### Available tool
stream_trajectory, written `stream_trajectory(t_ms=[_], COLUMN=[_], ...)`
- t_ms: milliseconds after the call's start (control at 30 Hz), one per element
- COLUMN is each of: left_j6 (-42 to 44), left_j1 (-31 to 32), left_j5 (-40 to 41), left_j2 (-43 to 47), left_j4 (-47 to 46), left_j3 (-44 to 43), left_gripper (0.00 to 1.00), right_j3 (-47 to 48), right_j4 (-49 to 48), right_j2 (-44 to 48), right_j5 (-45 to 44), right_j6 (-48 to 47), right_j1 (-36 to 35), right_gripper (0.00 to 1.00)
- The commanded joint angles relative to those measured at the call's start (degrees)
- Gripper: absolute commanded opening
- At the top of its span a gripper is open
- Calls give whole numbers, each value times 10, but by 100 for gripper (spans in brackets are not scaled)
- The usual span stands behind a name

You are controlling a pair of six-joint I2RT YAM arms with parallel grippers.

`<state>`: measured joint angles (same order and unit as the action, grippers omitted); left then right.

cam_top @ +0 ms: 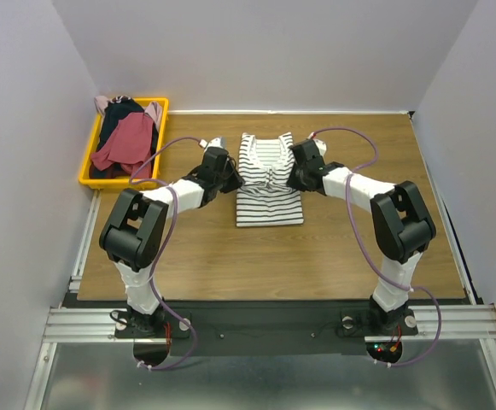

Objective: Fold and stack the tank tops
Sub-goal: Fold the tank top

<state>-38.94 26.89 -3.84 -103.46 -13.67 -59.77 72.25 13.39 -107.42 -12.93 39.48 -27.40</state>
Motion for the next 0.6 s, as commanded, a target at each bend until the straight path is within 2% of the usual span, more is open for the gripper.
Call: stream_trajectory(t_ms=[0, 167, 333, 400, 433, 467, 500, 533, 567], left_j6=[27, 37, 49, 59, 65, 66, 66, 68, 69], left_j1=[-1, -1, -1, -1, -1, -1, -1, -1, -1], left_j5=[-22, -37, -49, -55, -59, -60, -59, -54, -51], left_j2=[6, -2, -10, -41, -54, -74, -82, -88, -96], left_j4=[-27, -16, -9, 7, 20, 22, 23, 25, 26], left_j3=[-55, -82, -112, -156, -169, -180, -188, -201, -206], left_gripper=[11, 5, 5, 11, 14, 25, 30, 34, 41], right_j3=[25, 31, 45, 50, 54, 55, 57, 58, 61], right_j4=[-31, -30, -31, -30, -30, -30, -30, -30, -30], right_j2=[10, 25, 27, 17, 6, 1, -4, -11, -13], right_j5=[4, -3, -16, -10, -3, 0, 1, 2, 2], right_j6=[-4, -4, -5, -2, 4, 7, 9, 11, 11], right_j1=[3, 3, 9, 16, 23, 26, 29, 31, 31], right_gripper=[8, 8, 8, 10, 15, 21, 27, 38, 43])
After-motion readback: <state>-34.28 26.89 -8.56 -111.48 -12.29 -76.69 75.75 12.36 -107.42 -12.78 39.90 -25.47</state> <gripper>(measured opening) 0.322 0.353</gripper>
